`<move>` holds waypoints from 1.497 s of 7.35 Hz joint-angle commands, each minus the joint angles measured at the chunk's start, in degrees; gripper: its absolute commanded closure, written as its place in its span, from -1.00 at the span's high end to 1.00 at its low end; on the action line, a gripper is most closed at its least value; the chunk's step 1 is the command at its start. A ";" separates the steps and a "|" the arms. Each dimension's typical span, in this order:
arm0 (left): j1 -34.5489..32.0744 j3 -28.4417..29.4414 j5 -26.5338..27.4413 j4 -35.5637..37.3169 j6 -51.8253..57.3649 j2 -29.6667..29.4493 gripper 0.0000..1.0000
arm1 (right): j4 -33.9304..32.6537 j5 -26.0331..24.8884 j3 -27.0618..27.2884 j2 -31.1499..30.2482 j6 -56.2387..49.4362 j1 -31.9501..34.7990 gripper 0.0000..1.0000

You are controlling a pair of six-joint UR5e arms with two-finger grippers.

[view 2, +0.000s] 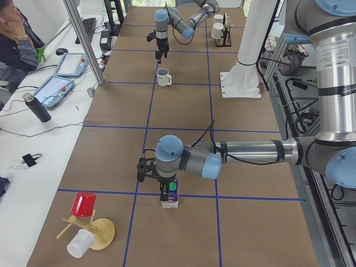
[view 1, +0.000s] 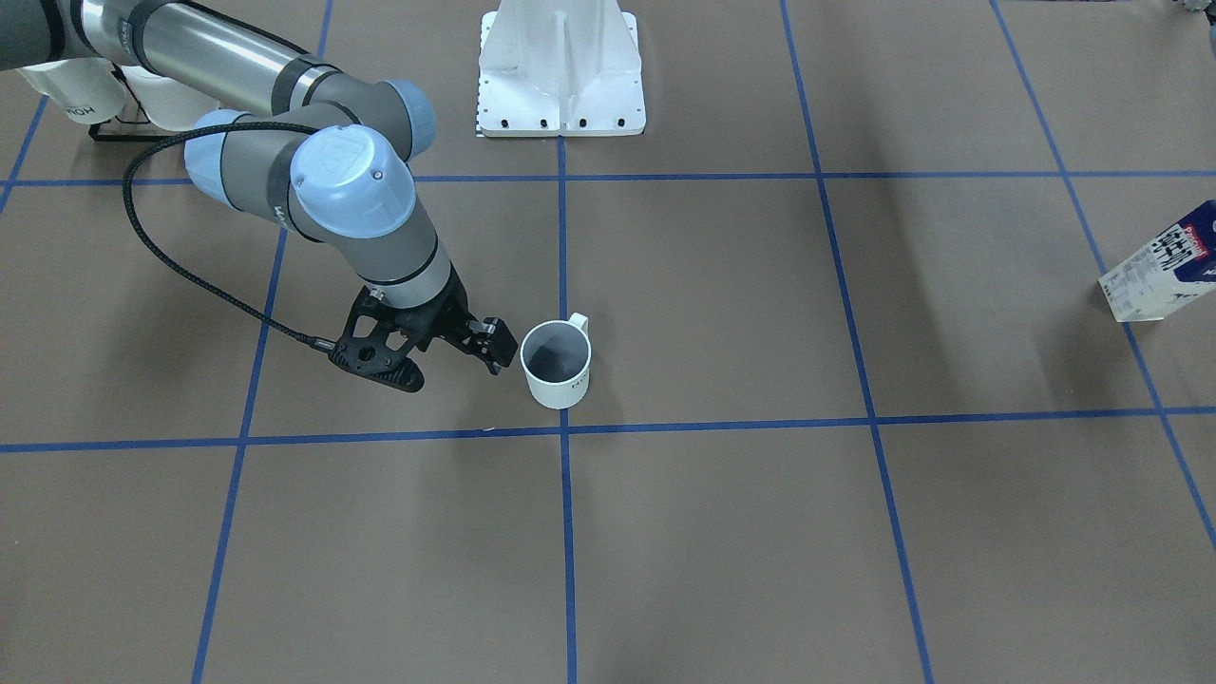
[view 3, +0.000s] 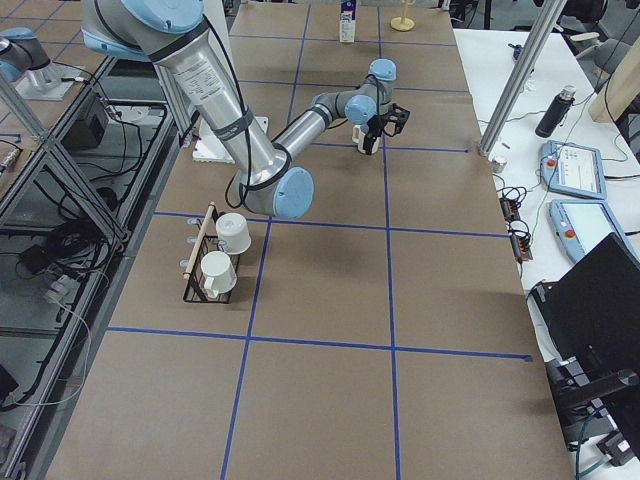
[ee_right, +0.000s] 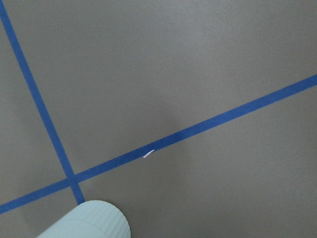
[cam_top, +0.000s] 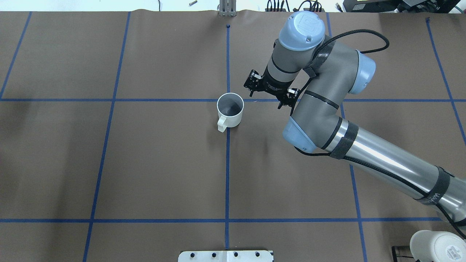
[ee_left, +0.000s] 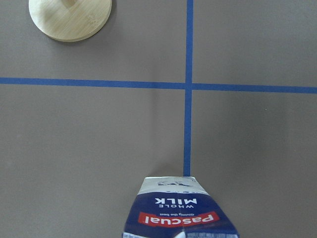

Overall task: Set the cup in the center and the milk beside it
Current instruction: 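Lift the right gripper and withdraw it away from the mug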

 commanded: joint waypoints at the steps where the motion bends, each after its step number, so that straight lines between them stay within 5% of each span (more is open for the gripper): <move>1: 0.08 1.07 -0.03 -1.37 -0.46 -0.35 0.96 | 0.09 -0.12 -0.07 -0.08 0.02 -0.15 1.00; 3: 0.25 2.91 -0.03 -3.32 -1.33 -0.87 0.96 | 0.00 -0.13 0.01 -0.26 -0.25 -0.06 1.00; 7: 2.10 3.01 -0.21 -3.58 -3.27 -0.79 0.96 | -0.26 1.45 8.96 -10.70 -9.01 4.41 1.00; 11: 2.71 3.18 -0.12 -3.58 -3.10 -0.70 0.95 | -1.40 9.63 19.68 -30.01 -29.73 19.25 1.00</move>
